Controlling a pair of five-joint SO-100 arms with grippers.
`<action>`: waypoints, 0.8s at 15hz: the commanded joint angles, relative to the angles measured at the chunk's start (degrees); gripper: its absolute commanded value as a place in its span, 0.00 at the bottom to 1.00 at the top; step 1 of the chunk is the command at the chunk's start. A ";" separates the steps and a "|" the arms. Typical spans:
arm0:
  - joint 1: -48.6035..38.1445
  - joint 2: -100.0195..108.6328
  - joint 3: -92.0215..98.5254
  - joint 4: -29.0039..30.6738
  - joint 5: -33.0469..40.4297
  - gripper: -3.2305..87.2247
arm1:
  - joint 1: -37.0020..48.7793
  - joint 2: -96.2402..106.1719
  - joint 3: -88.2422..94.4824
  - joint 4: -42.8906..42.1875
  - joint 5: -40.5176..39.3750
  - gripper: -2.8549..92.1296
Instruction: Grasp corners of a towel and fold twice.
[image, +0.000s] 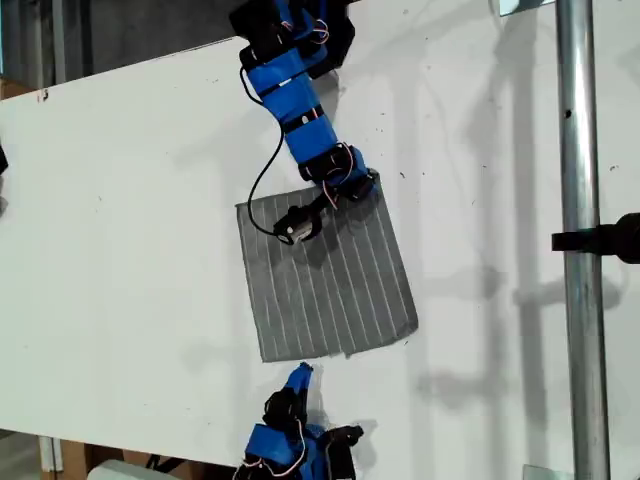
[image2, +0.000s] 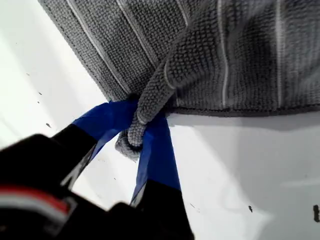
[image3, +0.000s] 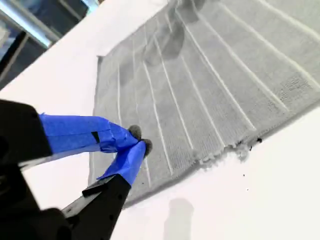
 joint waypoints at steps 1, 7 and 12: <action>8.35 -31.03 -21.45 0.00 0.79 0.00 | 1.23 1.41 -0.88 -0.53 -0.88 0.03; 27.42 -84.55 -73.83 17.23 4.31 0.00 | 1.14 2.72 -0.88 0.53 -1.05 0.03; 31.11 -98.61 -91.67 15.21 8.09 0.11 | 0.79 3.96 -0.97 0.79 -1.05 0.03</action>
